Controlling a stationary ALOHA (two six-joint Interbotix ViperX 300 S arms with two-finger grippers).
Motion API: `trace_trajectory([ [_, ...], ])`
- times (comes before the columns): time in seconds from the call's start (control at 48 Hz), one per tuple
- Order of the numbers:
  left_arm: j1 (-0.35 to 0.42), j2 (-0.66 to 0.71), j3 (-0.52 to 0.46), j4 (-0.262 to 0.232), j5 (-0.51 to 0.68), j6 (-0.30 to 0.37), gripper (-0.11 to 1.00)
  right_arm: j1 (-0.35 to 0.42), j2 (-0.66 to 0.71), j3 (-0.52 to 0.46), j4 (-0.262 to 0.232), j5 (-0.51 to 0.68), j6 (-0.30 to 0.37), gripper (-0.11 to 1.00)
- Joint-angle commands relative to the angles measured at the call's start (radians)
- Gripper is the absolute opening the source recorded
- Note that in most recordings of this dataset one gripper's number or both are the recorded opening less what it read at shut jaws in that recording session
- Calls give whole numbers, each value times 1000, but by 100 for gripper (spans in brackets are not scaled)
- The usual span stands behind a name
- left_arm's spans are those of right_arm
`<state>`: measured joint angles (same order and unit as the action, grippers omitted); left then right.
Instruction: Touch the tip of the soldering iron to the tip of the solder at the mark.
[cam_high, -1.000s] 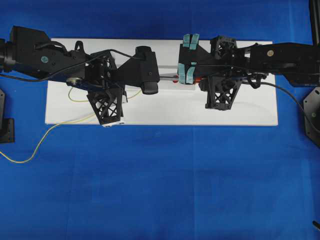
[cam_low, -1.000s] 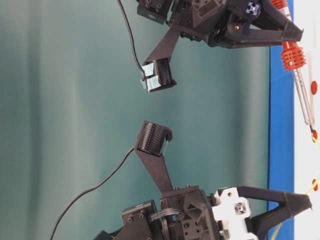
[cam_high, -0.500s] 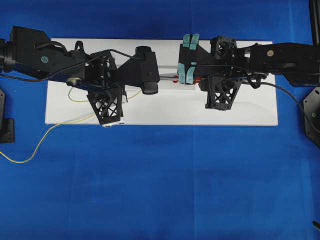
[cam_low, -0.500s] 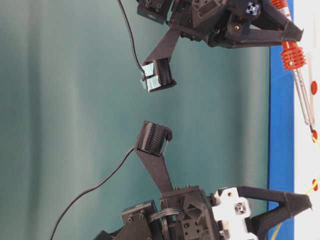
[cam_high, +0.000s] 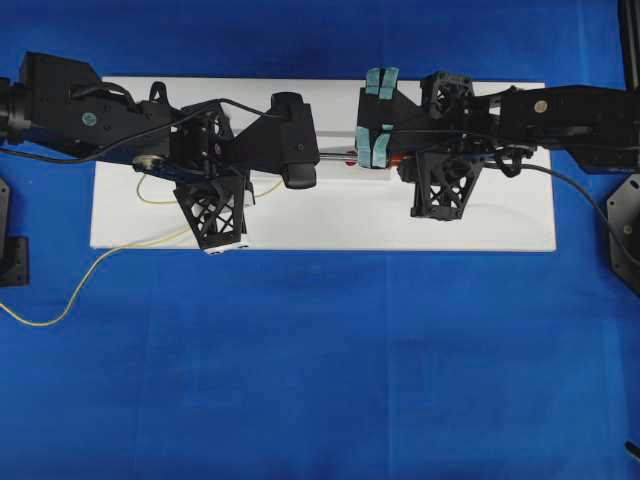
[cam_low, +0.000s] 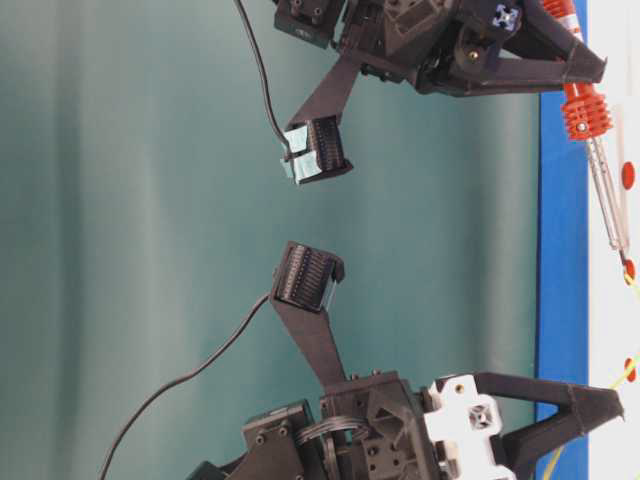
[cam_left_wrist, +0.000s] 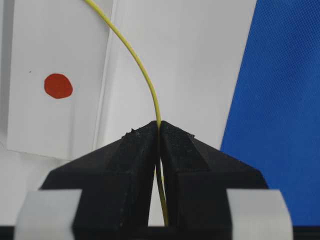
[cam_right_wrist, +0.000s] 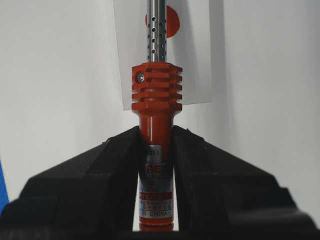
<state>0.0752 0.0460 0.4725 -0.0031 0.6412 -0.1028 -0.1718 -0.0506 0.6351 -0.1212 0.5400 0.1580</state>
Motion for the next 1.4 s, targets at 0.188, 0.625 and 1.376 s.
trace_trajectory([
  [0.188, 0, -18, -18, 0, -3, 2, 2, 2, -11, -21, 0, -6, 2, 6],
  [0.625, -2, -66, -21, 2, 29, -2, 2, 2, -11, -20, 0, -8, 2, 6],
  [1.376, -12, -328, 110, 3, 38, -23, 2, 2, -40, -18, -3, 2, 2, 6],
])
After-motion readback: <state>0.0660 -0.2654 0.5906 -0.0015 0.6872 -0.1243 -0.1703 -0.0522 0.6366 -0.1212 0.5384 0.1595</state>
